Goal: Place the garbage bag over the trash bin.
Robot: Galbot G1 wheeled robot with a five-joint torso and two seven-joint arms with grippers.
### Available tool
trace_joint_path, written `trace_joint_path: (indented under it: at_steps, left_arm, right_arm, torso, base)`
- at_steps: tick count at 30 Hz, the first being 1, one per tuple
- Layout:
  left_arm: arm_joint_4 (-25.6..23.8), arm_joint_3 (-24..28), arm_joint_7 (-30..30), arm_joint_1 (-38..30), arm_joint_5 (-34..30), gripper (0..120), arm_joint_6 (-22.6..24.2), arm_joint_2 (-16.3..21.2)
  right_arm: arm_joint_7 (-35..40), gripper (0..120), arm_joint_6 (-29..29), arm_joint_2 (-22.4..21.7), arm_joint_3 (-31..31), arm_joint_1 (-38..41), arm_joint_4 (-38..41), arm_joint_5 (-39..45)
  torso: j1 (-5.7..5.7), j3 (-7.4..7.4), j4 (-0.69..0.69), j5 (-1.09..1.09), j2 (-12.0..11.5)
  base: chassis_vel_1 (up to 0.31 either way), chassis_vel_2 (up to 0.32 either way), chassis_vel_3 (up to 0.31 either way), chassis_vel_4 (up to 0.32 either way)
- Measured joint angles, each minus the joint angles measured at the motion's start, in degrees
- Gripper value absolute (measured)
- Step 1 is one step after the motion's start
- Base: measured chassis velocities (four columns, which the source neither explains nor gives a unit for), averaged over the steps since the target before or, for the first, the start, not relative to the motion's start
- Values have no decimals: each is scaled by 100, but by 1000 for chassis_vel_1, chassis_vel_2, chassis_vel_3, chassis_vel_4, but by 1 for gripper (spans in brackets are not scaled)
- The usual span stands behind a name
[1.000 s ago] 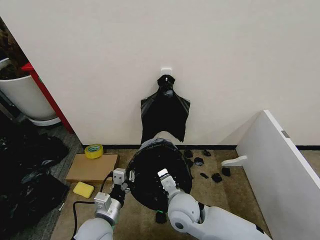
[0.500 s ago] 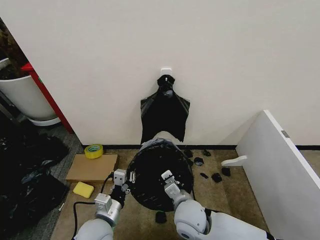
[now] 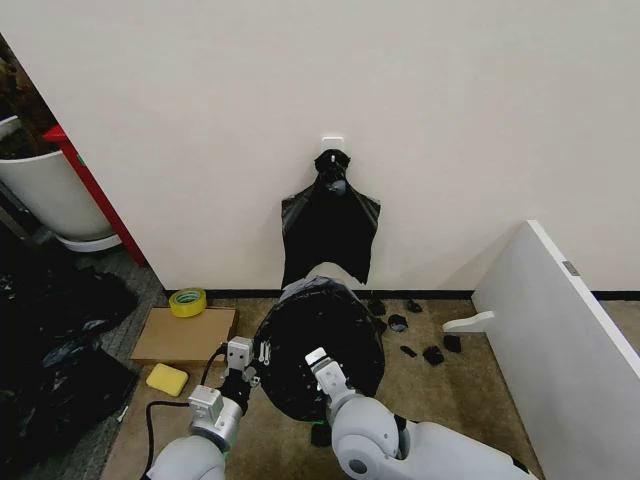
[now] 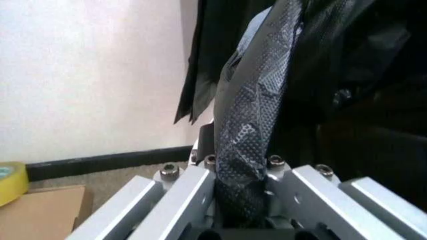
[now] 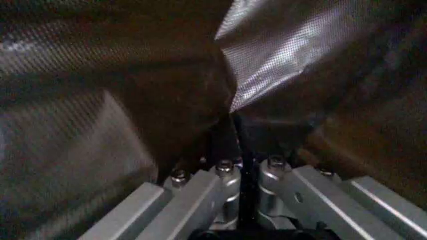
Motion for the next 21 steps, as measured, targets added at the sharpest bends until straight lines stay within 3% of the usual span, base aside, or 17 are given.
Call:
trace_joint_path:
  at_steps: [21]
  left_arm:
    - [-194,55,31,140,11,0,-23,7]
  right_arm:
    - [-370,0,524,398,271,95,-630,417]
  torso:
    - [0,0,0,0,0]
  base:
    - [0,0,0,0]
